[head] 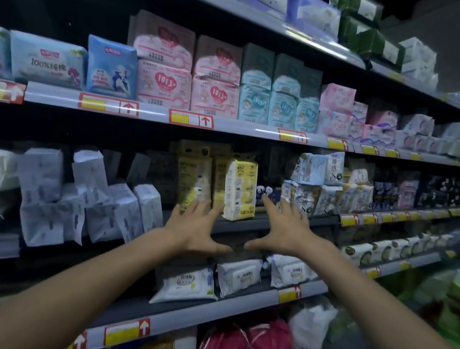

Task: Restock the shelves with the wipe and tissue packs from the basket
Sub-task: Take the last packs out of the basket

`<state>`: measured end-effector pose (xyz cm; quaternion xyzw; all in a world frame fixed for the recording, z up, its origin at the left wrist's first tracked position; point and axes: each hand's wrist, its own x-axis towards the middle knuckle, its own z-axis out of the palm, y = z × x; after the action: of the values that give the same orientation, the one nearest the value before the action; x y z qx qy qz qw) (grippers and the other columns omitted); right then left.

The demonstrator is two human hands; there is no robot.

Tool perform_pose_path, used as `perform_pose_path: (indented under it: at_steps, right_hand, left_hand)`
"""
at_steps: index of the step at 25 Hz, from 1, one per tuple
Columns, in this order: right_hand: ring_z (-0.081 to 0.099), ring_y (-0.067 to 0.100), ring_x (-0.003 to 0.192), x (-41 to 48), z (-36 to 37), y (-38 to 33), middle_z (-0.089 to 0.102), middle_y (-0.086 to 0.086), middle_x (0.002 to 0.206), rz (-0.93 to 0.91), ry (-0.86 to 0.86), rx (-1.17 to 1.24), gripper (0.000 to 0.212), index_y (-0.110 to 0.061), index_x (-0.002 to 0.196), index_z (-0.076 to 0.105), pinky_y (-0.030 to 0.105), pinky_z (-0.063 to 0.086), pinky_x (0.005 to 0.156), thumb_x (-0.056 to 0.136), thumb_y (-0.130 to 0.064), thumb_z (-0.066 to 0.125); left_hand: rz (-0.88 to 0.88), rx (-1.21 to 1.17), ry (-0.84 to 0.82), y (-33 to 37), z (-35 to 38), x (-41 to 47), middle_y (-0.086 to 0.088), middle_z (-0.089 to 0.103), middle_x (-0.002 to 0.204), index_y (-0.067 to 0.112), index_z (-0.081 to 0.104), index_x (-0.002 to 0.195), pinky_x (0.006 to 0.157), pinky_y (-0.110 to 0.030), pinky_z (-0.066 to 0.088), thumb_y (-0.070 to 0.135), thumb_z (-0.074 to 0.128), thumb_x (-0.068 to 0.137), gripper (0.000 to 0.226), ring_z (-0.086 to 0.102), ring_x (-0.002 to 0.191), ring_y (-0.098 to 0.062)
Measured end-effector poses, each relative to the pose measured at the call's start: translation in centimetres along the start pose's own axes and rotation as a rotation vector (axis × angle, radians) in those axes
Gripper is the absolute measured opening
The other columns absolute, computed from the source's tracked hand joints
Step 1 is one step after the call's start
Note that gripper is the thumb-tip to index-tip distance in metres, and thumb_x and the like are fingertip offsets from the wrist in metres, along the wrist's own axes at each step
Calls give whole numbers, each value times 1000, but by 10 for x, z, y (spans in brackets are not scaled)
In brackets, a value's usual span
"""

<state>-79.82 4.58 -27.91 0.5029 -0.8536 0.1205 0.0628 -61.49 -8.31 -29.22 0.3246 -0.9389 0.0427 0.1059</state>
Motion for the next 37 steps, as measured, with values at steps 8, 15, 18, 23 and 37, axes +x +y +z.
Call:
perform_pose_path:
  at_steps: [8,15,18,23,37]
  right_hand:
    - [-23,41,156,-75,47,5,-29,7,170,-132,-324,-93,155,-42,157,-28,64,4,124,58,-73,87]
    - [-15,38,158,-134,199,17,-19,13,172,-271,-697,-186,158,-36,160,-24,62,11,126,57,-65,93]
    - [-14,39,158,-148,270,24,-18,12,172,-272,-890,-204,153,-35,162,-20,62,13,126,62,-58,94]
    - [9,41,158,-170,391,11,3,16,171,-334,-1072,-271,138,-31,165,-2,54,27,124,68,-46,94]
    - [41,36,140,-185,612,-13,35,16,155,-605,-994,-471,90,-11,161,22,50,43,112,89,-24,76]
  left_hand:
    - [129,49,-144,14,53,-68,2,-6,174,40,-11,163,124,-61,21,102,40,66,126,3,161,-28]
    - [299,8,-216,19,203,-133,0,24,170,36,8,165,118,-44,38,94,44,74,114,34,151,-26]
    - [277,-40,-350,18,267,-162,2,29,165,37,14,163,110,-42,44,85,55,79,106,43,145,-26]
    - [243,-57,-600,10,366,-202,0,31,162,34,15,163,109,-42,46,78,59,79,104,49,139,-30]
    - [84,-156,-945,-42,484,-239,-2,47,152,42,19,161,99,-38,47,51,59,97,76,52,137,-28]
